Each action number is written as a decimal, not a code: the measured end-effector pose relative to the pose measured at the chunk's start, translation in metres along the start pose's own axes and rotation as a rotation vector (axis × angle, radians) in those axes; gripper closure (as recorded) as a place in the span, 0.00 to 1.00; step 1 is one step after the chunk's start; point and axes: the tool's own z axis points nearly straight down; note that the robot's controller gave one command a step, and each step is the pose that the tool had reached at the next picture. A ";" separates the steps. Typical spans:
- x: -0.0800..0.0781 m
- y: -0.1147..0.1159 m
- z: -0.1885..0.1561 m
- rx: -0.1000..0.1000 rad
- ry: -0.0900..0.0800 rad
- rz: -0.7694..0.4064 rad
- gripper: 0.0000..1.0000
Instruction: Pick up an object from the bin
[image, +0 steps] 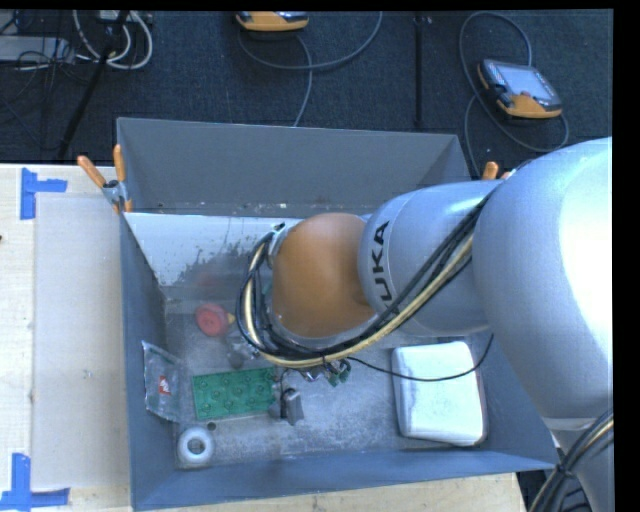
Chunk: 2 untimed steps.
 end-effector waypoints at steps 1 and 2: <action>-0.002 0.000 -0.006 0.000 -0.005 0.004 1.00; -0.013 -0.018 -0.165 0.005 -0.014 -0.042 1.00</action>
Offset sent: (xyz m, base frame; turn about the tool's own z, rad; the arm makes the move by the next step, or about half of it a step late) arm 0.0000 0.0000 0.0000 0.0000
